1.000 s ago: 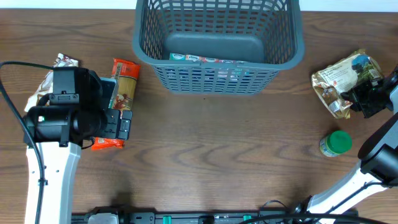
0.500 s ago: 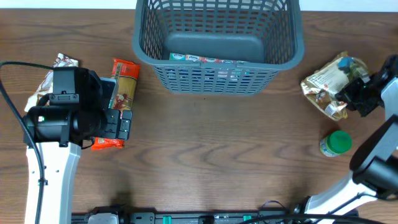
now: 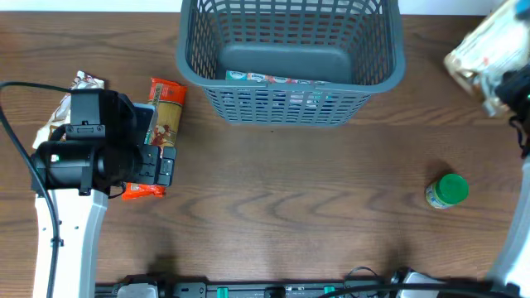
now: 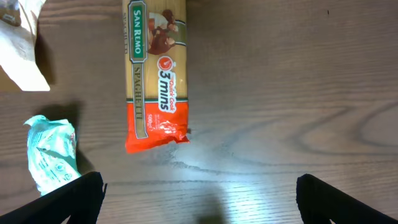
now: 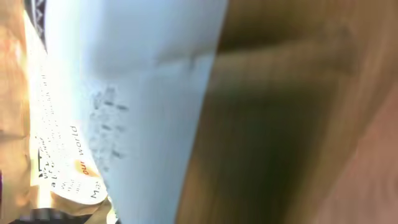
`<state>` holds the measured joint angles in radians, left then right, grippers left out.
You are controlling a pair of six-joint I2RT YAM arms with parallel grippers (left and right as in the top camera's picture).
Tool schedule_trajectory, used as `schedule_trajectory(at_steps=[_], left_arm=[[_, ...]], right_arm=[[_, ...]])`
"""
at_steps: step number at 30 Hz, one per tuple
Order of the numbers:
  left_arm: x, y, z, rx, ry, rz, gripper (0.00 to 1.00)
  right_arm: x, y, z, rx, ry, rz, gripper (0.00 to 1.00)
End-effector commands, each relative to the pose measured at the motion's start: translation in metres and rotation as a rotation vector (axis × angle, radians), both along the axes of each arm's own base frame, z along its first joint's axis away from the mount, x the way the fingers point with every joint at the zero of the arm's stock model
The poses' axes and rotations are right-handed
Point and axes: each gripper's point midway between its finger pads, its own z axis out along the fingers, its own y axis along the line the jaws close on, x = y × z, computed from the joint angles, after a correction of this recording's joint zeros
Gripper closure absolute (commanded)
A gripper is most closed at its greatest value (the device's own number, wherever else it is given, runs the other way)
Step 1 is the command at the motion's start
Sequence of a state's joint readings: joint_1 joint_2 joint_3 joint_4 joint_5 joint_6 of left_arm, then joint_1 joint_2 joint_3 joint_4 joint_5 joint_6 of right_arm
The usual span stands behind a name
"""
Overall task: Pack container
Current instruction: 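Carry the gold pouch with right gripper into the basket, release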
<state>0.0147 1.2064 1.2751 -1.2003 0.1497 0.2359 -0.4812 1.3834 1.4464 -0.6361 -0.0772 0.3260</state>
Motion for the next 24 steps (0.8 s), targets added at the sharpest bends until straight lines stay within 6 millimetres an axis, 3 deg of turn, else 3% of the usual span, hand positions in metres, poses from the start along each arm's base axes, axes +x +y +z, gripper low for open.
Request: schedule_trajectory(at_steps=[1, 6, 13, 19, 24], left_arm=[[0.002, -0.001, 0.006, 0.003, -0.017, -0.003, 0.02], [0.002, -0.001, 0.006, 0.003, -0.017, -0.003, 0.01], [0.002, -0.001, 0.006, -0.003, -0.016, 0.004, 0.02], [0.002, -0.001, 0.006, -0.004, -0.016, 0.007, 0.01], [0.002, -0.001, 0.006, -0.004, -0.016, 0.007, 0.01]], right_arm=[[0.003, 0.052, 0.081, -0.216, -0.183, 0.25, 0.99], [0.007, 0.143, 0.116, -0.435, -0.238, 0.652, 0.99], [0.02, 0.221, 0.151, -0.733, -0.226, 0.806, 0.99], [0.047, 0.28, 0.153, -0.948, -0.184, 0.939, 0.99], [0.084, 0.327, 0.13, -1.048, -0.183, 1.06, 0.99]])
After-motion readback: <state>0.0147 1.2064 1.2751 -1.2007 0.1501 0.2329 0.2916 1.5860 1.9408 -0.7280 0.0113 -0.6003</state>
